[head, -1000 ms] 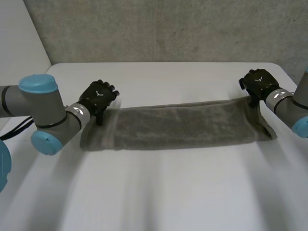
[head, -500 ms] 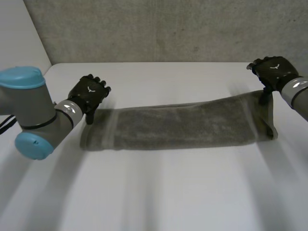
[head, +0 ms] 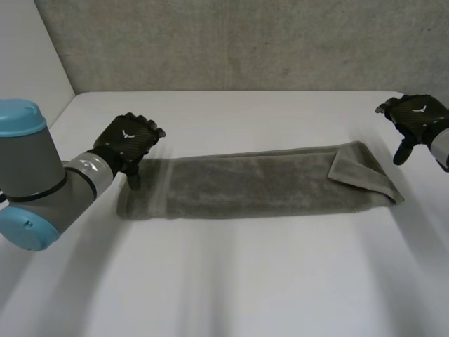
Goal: Fold the towel.
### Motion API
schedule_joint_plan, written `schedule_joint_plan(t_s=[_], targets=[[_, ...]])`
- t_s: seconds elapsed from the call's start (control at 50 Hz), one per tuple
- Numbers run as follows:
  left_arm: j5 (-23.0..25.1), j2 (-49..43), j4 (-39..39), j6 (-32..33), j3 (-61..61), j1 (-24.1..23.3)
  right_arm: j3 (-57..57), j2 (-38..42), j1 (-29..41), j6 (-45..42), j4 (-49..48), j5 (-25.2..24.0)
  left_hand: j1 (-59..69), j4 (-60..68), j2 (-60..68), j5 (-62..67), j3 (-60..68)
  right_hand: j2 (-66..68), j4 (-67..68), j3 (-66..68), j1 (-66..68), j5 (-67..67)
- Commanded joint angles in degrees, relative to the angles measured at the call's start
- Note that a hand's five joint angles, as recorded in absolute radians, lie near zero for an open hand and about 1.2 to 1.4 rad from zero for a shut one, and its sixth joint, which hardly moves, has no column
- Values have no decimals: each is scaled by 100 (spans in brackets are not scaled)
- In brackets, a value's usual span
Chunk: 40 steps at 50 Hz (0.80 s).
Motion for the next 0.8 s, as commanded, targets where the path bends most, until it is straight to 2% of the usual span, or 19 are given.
schedule_joint_plan(t_s=[0.02,0.2,0.28,0.42,0.54,0.8], targets=[[2,-46,-2,-1,-9,19,-196,293,127,-20,10,307,-501,-322,-279,-217,-239,153,-445,-286,182,191],[2,-90,-2,-1,-9,10,217,73,180,68,54,359,-501,-322,-279,-217,-239,355,-445,-286,384,393],[2,-90,-2,-1,-131,-34,620,-216,206,138,80,298,-501,-322,-279,-217,-239,991,-445,-286,1021,1030],[11,-81,16,-1,-281,-69,1130,-427,136,270,28,210,-467,-322,-245,-183,-239,1246,-445,-286,1276,1284],[2,-90,147,-1,-360,-60,1368,-393,83,244,-174,157,-467,-322,-245,-183,-239,1784,-445,-286,1813,1822],[2,-257,183,-10,-422,-43,1500,-103,66,200,-544,140,-450,-322,-229,-166,-239,1885,-445,-286,1914,1923]])
